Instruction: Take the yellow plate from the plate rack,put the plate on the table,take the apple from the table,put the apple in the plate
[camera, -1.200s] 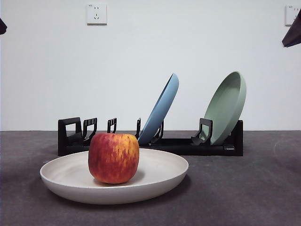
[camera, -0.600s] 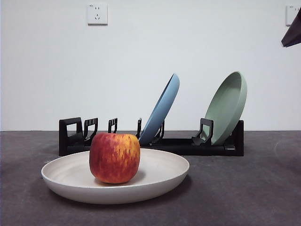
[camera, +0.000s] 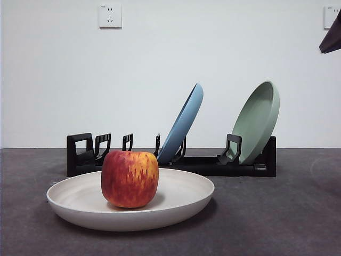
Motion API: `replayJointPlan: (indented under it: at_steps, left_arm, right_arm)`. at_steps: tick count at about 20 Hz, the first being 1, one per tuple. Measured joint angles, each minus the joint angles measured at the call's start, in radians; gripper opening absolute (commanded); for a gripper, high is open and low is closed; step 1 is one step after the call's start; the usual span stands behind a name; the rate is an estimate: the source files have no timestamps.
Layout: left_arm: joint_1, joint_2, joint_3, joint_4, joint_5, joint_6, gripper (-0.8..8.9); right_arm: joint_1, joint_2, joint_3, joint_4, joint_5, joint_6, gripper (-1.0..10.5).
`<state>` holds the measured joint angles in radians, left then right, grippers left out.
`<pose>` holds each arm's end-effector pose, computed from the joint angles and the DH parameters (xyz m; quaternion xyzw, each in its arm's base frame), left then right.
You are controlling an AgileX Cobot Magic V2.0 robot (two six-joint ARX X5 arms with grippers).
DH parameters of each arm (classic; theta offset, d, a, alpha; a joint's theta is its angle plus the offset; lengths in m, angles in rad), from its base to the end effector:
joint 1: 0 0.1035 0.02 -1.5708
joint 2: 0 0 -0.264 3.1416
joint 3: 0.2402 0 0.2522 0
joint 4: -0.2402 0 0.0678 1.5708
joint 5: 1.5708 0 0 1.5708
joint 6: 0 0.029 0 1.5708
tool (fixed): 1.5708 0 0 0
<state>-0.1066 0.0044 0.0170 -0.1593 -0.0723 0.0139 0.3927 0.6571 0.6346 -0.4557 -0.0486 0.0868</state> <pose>0.0956 -0.0081 0.1536 0.0135 0.0729 -0.0176 0.9971 0.1317 0.0561 0.2747 0.0006 0.2423 0.2023 0.9489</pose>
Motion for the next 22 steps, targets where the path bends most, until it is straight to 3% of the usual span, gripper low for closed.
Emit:
replayJointPlan:
  at_steps: [22]
  left_arm:
    - [0.000, 0.000, 0.000, -0.024, -0.001, -0.007, -0.03]
  right_arm:
    - [0.000, 0.000, 0.000, 0.000, 0.000, 0.000, -0.1]
